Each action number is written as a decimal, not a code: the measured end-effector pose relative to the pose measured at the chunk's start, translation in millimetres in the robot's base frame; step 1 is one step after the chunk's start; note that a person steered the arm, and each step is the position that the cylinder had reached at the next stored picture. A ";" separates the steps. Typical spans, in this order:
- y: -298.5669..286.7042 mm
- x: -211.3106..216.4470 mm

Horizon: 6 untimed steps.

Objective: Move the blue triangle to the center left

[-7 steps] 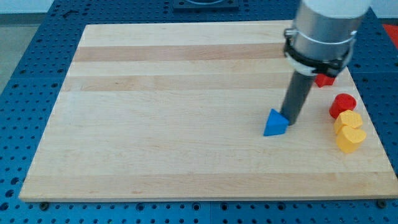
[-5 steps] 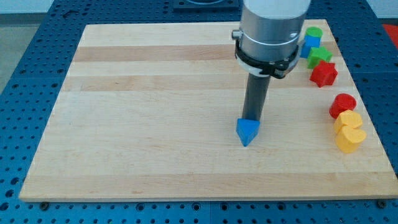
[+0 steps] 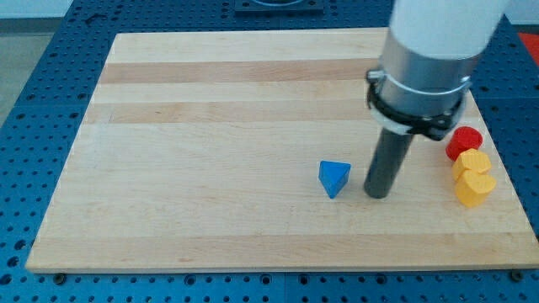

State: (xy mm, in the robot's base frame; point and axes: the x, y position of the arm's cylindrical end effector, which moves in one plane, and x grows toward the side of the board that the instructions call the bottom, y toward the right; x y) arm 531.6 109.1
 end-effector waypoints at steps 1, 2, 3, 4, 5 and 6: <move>-32.4 -1.0; -37.5 -36.4; -37.5 -69.1; -39.6 -88.5; -49.3 -97.3; -38.4 -89.5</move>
State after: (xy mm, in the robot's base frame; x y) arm 442.1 70.7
